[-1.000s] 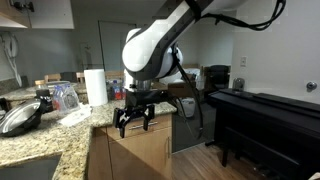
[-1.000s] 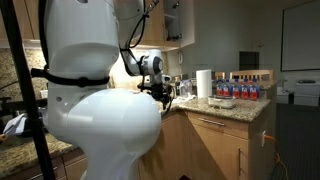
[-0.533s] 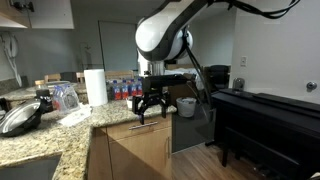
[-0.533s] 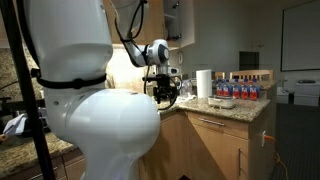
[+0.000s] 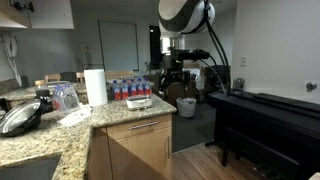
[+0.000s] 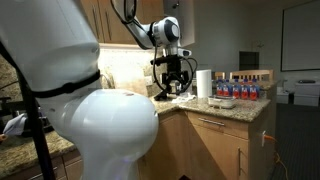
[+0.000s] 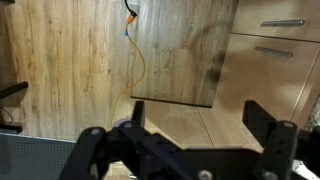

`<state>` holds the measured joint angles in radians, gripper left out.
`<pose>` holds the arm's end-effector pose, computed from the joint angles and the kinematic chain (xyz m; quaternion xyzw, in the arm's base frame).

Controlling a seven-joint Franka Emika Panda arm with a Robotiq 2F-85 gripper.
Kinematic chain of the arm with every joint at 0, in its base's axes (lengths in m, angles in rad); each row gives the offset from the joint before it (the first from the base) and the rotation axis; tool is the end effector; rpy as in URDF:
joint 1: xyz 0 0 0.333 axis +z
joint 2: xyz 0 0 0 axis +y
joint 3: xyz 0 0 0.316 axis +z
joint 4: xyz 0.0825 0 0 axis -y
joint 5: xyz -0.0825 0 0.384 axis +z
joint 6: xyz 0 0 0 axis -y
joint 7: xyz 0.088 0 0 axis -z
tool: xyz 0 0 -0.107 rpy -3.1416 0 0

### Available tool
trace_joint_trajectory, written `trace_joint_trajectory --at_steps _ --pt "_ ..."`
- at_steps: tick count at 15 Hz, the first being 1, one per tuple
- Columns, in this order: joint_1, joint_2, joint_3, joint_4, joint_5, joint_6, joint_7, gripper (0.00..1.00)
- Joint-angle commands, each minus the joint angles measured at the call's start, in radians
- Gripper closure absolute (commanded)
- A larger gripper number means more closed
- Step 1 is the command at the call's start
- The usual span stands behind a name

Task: Close the drawer

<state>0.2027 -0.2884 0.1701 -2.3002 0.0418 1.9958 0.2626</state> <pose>0.4250 0.1721 0.4597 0.9990 0.0426 -0.0077 0.0079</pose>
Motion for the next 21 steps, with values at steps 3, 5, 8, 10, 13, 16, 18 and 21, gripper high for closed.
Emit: trace_joint_trajectory --at_steps 3,5,8,10,13,16,18,21 --pt "-0.038 -0.101 -0.034 -0.042 0.030 -0.033 -0.073 0.00" --pt "-0.046 -0.121 -0.047 -0.051 0.038 -0.032 -0.072 0.00" --pt "-0.055 -0.135 -0.057 -0.054 0.042 -0.036 -0.069 0.00" --pt "-0.059 -0.139 -0.061 -0.057 0.044 -0.034 -0.069 0.00" --pt "-0.062 -0.133 -0.064 -0.062 0.053 -0.022 -0.068 0.00" --pt "-0.066 -0.113 -0.046 -0.040 0.034 -0.020 -0.038 0.00" --pt "-0.065 -0.113 -0.044 -0.040 0.034 -0.020 -0.037 0.00" --pt "-0.065 -0.113 -0.043 -0.040 0.034 -0.020 -0.037 0.00"
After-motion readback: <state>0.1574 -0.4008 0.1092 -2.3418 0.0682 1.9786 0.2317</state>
